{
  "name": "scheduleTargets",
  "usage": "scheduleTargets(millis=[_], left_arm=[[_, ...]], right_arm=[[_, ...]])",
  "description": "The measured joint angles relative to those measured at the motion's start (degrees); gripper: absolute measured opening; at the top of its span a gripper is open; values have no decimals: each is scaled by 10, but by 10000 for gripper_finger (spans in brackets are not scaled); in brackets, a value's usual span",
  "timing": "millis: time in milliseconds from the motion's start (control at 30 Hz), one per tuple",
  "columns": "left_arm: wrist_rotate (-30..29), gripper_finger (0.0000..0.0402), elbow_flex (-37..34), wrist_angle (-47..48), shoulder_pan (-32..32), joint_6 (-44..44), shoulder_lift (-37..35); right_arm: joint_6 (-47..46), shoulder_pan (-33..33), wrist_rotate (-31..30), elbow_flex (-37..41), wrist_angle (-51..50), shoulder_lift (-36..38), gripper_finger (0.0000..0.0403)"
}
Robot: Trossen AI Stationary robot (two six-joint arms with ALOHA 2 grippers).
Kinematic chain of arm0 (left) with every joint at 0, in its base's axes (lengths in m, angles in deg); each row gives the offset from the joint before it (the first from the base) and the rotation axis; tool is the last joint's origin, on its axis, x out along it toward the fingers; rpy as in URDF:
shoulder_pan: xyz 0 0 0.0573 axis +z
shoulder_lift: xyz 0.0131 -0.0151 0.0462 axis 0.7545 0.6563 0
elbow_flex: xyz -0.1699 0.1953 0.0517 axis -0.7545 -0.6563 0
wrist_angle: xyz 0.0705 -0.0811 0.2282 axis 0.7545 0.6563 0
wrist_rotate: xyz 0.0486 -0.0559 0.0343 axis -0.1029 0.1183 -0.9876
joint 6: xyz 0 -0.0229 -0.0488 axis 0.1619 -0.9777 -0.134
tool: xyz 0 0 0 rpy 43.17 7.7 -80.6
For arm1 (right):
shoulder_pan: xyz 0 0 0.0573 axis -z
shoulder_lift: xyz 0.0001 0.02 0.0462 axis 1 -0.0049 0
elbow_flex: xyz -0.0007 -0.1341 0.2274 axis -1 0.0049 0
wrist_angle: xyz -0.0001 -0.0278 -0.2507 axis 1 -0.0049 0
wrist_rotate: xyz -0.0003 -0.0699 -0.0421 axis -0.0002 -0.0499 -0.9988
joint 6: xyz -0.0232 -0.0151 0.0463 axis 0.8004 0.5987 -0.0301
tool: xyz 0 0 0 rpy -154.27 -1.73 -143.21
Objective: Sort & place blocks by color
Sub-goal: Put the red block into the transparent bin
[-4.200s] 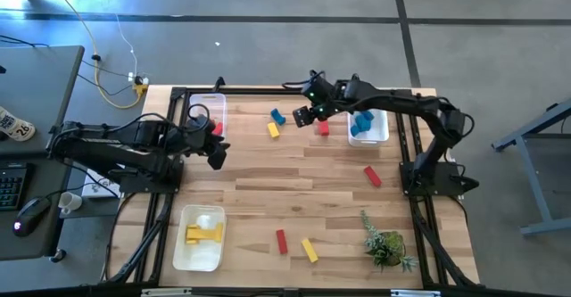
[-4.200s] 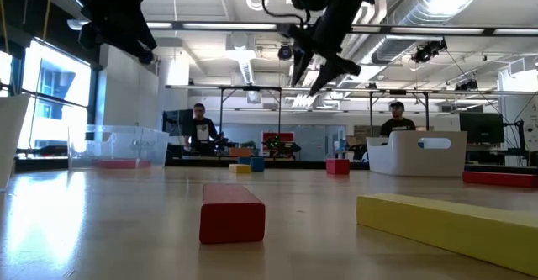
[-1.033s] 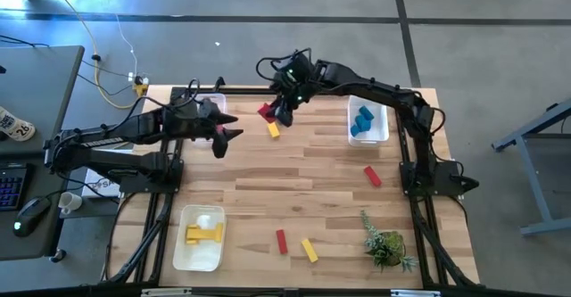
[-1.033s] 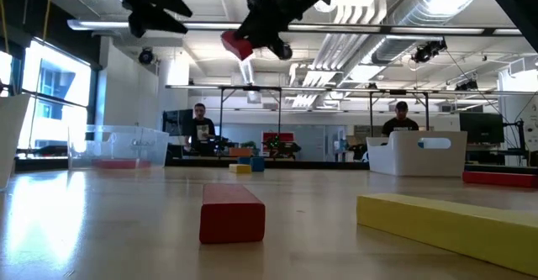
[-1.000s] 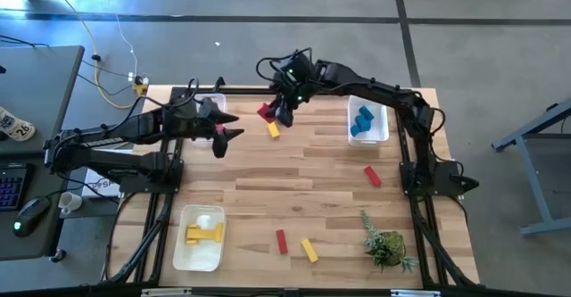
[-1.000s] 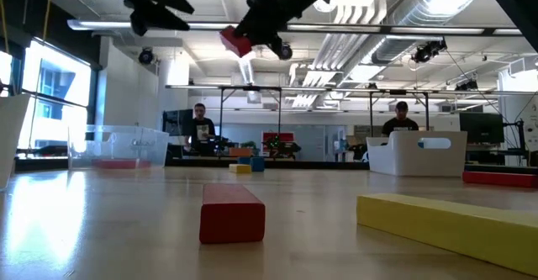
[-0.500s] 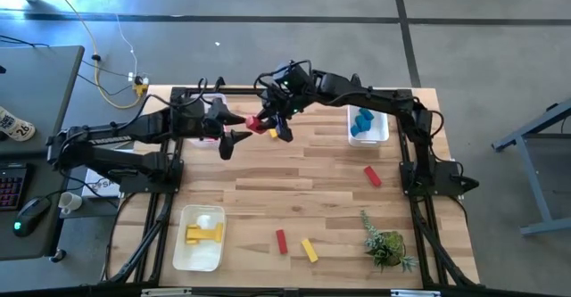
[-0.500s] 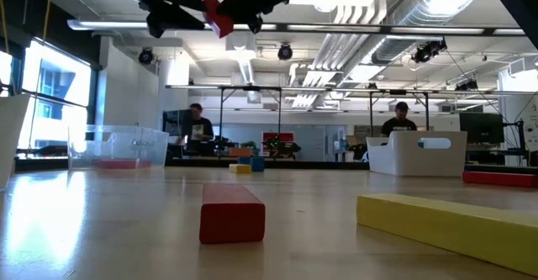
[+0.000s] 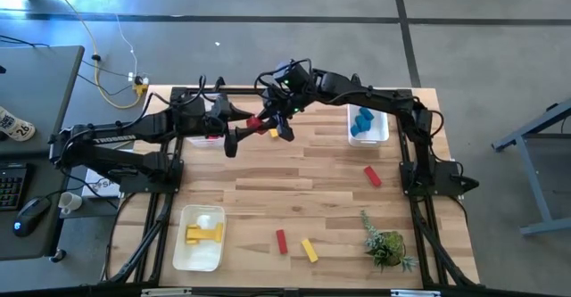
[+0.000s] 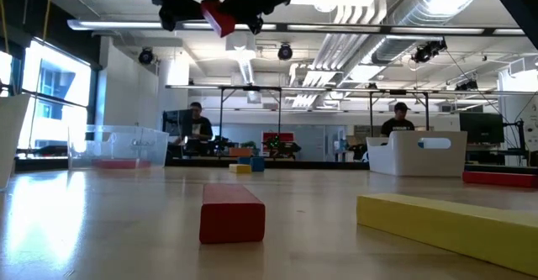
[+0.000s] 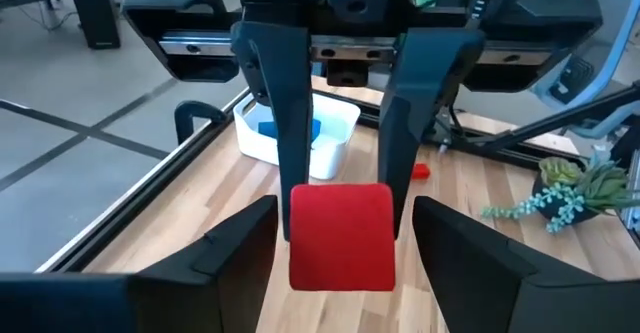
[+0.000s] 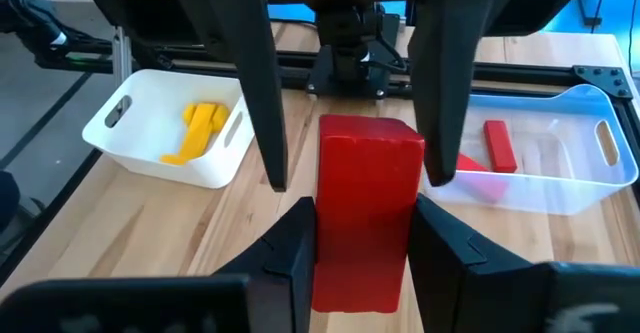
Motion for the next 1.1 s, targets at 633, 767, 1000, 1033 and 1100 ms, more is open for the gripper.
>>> scheduleTargets(millis=[633, 767, 1000, 1033, 1100], left_arm=[[33, 103, 0, 4, 25, 0, -1], [28, 103, 0, 18, 25, 18, 0], [-62, 103, -1, 143, 25, 46, 0], [-81, 103, -1, 163, 26, 48, 0], [-113, 103, -1, 207, 33, 47, 0]], right_arm=[[-11, 0, 0, 0, 5, 0, 103], [-24, -2, -33, 0, 4, 0, 165], [-63, -7, -175, -1, -1, -1, 254], [-66, -7, -180, -1, -2, -1, 259], [-66, -6, -183, -1, -2, -1, 263]])
